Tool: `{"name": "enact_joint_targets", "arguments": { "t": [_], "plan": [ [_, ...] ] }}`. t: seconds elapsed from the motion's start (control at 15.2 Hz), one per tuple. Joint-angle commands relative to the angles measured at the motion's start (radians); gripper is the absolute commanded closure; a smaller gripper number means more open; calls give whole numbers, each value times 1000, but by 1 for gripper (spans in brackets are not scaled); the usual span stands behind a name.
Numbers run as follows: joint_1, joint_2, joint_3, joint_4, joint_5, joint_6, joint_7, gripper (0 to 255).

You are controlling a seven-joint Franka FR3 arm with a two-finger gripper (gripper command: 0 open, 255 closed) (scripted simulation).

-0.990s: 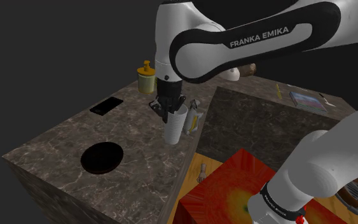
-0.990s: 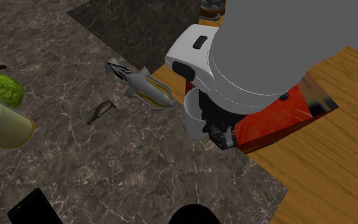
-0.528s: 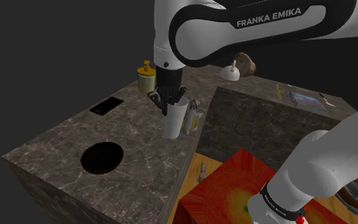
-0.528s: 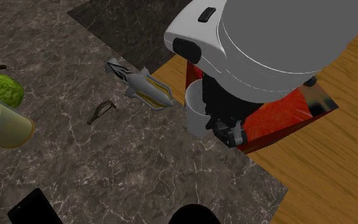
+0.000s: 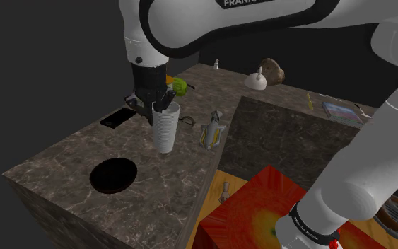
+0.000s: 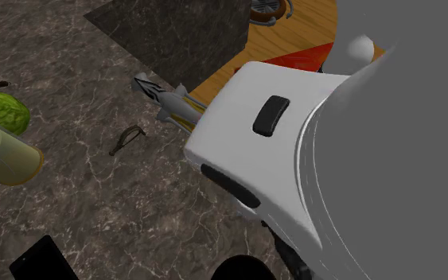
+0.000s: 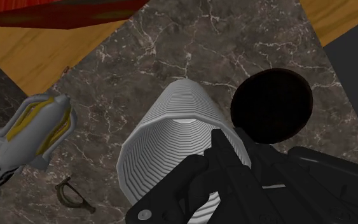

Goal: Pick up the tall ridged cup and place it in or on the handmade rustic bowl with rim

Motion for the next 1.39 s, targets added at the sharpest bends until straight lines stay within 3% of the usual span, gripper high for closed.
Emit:
{"name": "enact_joint_targets", "arguments": {
  "t": [0.0,0.33,0.66,1.32],
  "plan": [
    [22,96,28,110,-55,-37,62,255],
    [136,333,52,406,-195,-158,185,255],
    [337,608,24,830,-335,-342,244,255],
    [297,587,24,670,-325,-209,265,255]
  ]
}}
